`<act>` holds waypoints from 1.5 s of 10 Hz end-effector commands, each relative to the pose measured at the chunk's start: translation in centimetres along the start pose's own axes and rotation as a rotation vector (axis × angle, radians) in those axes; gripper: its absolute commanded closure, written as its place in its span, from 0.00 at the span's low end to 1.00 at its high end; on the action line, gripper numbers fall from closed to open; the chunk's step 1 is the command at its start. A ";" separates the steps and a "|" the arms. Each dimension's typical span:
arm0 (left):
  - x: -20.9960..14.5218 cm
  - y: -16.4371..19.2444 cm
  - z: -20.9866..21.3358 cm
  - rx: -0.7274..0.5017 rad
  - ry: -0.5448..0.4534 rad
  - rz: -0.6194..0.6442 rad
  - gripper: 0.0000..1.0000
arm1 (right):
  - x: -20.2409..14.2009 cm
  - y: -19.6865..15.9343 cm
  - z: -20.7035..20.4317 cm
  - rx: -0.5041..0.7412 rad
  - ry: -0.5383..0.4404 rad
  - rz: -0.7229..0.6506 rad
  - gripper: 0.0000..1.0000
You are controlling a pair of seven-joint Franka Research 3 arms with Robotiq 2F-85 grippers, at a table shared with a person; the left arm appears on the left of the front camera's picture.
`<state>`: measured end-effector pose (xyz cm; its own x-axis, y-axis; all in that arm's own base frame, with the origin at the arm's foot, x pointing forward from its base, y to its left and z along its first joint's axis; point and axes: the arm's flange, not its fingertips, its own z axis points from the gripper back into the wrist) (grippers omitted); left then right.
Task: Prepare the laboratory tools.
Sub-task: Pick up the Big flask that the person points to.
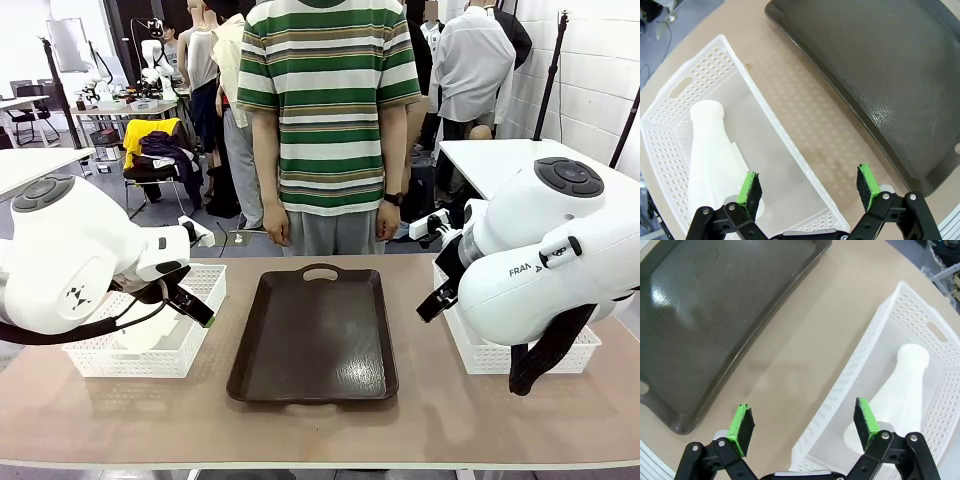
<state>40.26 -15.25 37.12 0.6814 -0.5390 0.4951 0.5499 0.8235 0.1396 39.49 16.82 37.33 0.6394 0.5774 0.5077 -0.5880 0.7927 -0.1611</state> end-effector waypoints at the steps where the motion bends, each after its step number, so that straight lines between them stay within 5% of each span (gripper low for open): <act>1: 0.0 0.0 0.0 0.000 0.000 0.000 0.00 | 0.0 0.0 0.0 0.000 0.000 0.000 0.00; 5: -1.3 3.7 5.7 -0.070 -0.081 0.097 0.00 | -0.8 -3.2 4.4 0.041 0.003 -0.062 0.00; 9: -3.4 7.5 11.1 -0.378 -0.192 0.105 0.00 | -2.7 -9.4 11.8 0.168 -0.109 -0.132 0.00; 15: -7.5 11.5 13.7 -0.519 -0.246 0.130 0.00 | -7.4 -15.1 15.3 0.342 -0.243 -0.227 0.00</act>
<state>35.78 1.08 47.33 0.6695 -0.3272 0.6669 0.6643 0.6654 -0.3405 35.78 -2.38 49.12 0.6702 0.2974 0.6799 -0.5789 0.7828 0.2282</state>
